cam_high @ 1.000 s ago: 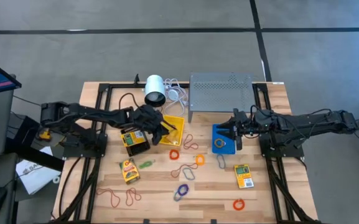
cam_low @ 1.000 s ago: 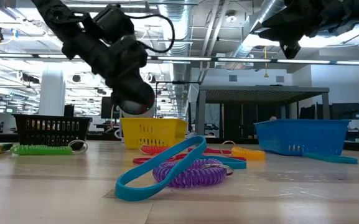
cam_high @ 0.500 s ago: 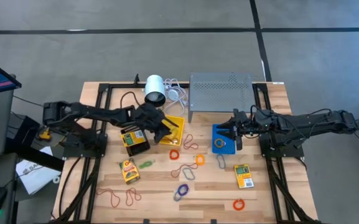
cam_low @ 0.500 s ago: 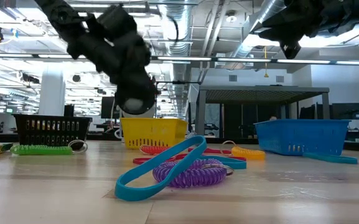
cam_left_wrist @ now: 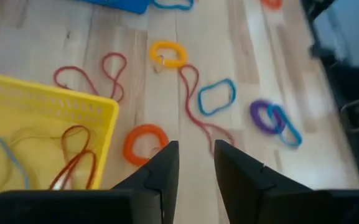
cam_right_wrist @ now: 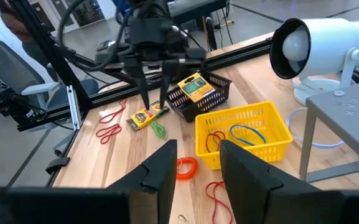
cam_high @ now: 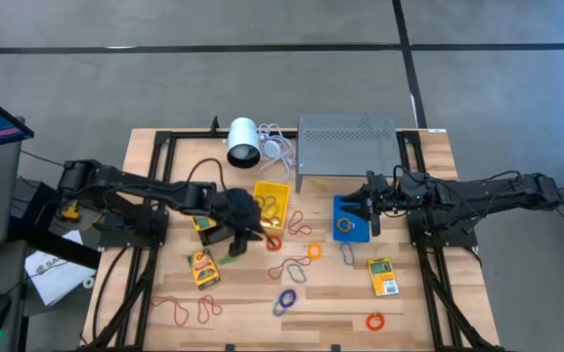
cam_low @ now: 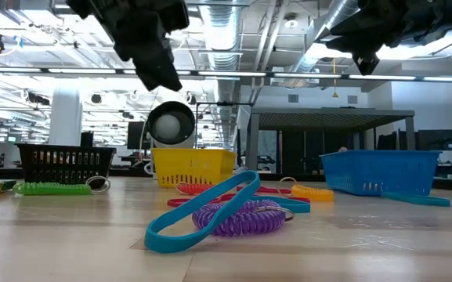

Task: Pick & Place Office Desk Supplies
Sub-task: Put the left orange elastic key ring into the blue basket

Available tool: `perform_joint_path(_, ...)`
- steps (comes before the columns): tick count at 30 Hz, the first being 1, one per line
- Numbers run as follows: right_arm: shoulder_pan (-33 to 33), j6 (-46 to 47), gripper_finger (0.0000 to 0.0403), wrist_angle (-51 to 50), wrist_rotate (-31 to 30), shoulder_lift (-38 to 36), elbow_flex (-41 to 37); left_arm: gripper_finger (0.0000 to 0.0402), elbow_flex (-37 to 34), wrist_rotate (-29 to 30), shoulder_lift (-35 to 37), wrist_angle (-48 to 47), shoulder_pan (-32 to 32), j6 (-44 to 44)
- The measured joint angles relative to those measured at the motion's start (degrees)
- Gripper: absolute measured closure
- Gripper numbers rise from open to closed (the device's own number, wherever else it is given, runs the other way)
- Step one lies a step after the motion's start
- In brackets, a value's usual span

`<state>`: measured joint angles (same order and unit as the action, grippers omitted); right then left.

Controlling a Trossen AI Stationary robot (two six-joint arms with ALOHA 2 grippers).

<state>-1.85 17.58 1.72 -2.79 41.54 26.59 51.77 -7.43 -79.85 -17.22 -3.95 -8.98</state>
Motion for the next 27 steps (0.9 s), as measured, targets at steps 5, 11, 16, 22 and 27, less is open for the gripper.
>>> perform_joint_path(5, 0.0, 0.5, 0.0285, 0.0, 0.0, 0.0, 0.0, 0.0290, 0.9, 1.5, -0.6, -0.4, -2.6, 5.5)
perform_joint_path(11, 0.0, 1.4, 0.0285, 0.0, 0.0, 0.0, 0.0, 0.0264, 0.8, 1.5, -5.8, 0.4, -5.6, 9.6)
perform_joint_path(16, 0.0, 1.5, 0.0285, 0.0, 0.0, 0.0, 0.0, 0.0248, 2.2, 1.5, -12.5, 1.2, -7.0, 13.0)
perform_joint_path(22, 0.0, 1.5, 0.0285, -0.4, 0.0, 0.0, 0.0, 0.0243, 5.6, 2.8, -19.0, 1.1, -7.1, 17.7)
perform_joint_path(27, 0.0, 1.5, 0.0285, -1.3, 0.0, 0.0, 0.0, 0.0243, 7.3, 7.3, -23.3, -1.9, -7.1, 22.6)
